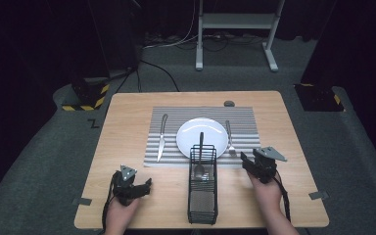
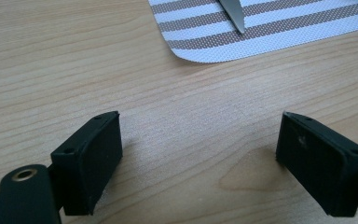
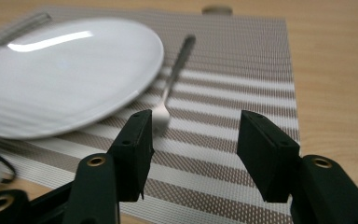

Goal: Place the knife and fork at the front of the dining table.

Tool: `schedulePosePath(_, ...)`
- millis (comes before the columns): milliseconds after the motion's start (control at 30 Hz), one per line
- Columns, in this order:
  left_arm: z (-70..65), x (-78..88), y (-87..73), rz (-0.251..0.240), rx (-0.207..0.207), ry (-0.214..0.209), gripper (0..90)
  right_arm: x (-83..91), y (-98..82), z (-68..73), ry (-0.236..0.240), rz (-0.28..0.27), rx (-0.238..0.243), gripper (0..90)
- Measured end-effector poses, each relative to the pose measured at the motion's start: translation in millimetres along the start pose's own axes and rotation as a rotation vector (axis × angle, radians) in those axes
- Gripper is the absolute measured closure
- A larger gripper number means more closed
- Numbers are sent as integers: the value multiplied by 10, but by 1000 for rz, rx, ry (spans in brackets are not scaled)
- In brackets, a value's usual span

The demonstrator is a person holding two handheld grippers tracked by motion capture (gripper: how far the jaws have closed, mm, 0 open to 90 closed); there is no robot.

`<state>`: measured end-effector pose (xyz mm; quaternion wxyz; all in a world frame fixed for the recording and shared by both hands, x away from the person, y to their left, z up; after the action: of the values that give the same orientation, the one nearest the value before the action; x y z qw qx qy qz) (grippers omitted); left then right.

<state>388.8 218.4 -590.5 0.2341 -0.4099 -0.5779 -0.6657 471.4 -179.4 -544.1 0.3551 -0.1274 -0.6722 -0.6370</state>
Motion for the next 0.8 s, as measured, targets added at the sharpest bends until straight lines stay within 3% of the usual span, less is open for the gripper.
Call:
schedulePosePath(200, 0, 0, 0, 0, 0, -1, 142, 420, 187, 188, 50, -198, 33, 421)
schedulePosePath(367, 0, -1, 0, 3, -1, -2, 139, 681, 353, 422, 124, -291, 40, 425)
schedulePosePath(533, -2, -2, 0, 3, 0, -4, 139, 818, 554, 733, 194, -333, 74, 431)
schedulePosePath(767, -2, -2, 1, 2, -1, -6, 140, 804, 785, 1131, 265, -346, 120, 443)
schedulePosePath(800, -2, -2, 1, 2, -1, -6, 140, 804, 785, 1131, 265, -346, 120, 443)
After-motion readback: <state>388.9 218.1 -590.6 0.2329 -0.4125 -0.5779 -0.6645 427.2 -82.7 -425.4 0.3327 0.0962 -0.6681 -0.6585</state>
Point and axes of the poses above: each handheld gripper's, and its own axes: x roughly backward along the jaws, y roughly out of its top, z roughly to its left, the point moved 9 cm from there along -x, roughly forward along the jaws, and after that the axes turned 12 degrees about z, right-handed, at the moved point
